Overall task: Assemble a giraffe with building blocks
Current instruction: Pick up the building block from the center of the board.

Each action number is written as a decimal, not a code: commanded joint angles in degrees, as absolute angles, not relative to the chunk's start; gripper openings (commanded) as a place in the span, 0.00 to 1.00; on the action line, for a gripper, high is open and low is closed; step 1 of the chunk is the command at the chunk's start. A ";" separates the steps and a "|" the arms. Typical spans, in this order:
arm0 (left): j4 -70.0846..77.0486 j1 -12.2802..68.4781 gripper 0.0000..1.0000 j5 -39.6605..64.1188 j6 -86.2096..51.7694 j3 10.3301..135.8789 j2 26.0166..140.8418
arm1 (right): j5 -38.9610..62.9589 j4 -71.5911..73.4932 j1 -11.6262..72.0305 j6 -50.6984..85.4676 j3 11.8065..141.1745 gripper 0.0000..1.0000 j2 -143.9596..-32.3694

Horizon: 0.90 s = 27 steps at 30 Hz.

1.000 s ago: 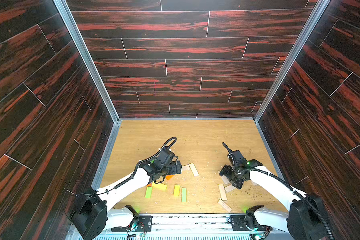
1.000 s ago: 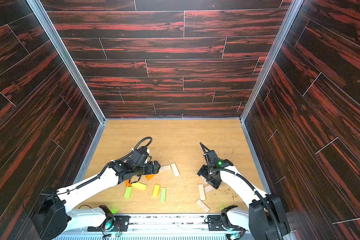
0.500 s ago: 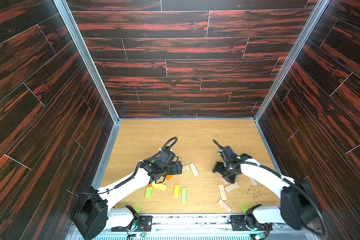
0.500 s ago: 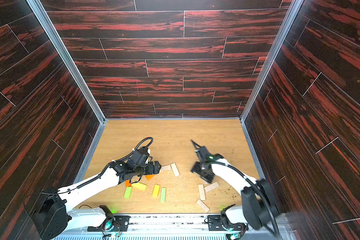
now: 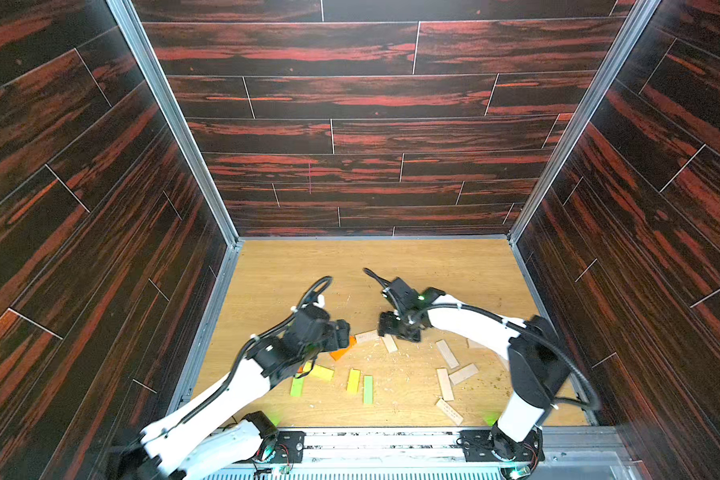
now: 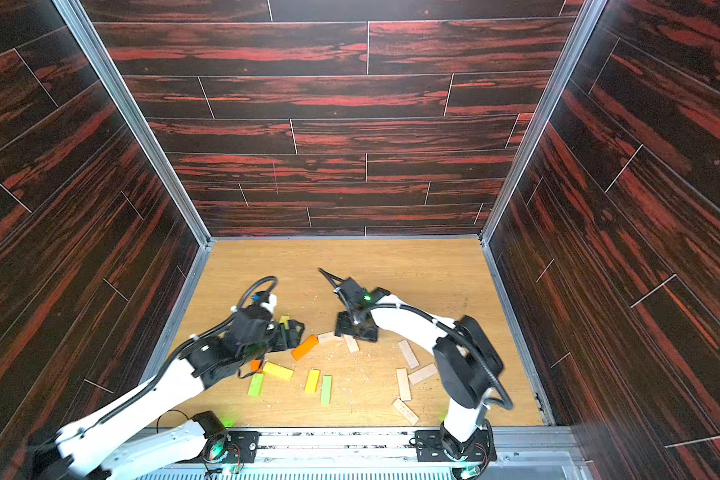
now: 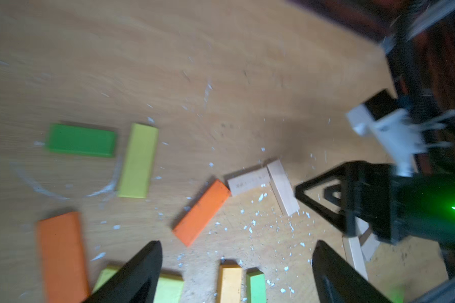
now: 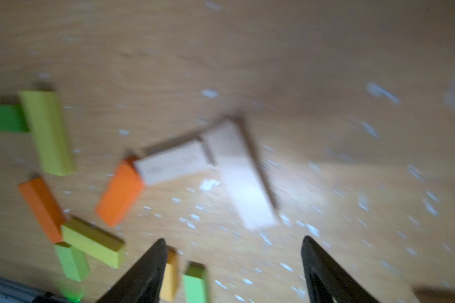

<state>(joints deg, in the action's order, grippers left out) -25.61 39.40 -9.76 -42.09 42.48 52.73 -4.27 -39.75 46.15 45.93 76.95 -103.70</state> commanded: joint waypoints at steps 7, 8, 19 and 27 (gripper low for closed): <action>-32.43 39.54 0.91 -17.40 -44.03 40.70 44.80 | -4.97 -46.36 47.70 30.48 87.55 0.71 -114.75; -32.43 39.56 0.91 -17.49 -44.23 40.61 44.34 | -3.86 -47.02 47.72 29.72 88.52 0.70 -115.44; -37.10 39.55 0.91 -19.14 -44.75 40.52 40.91 | -2.90 -47.39 50.61 13.87 94.04 0.68 -120.75; -38.00 39.59 0.91 -19.28 -44.90 41.03 39.91 | -1.06 -31.36 50.58 -14.58 81.42 0.68 -112.52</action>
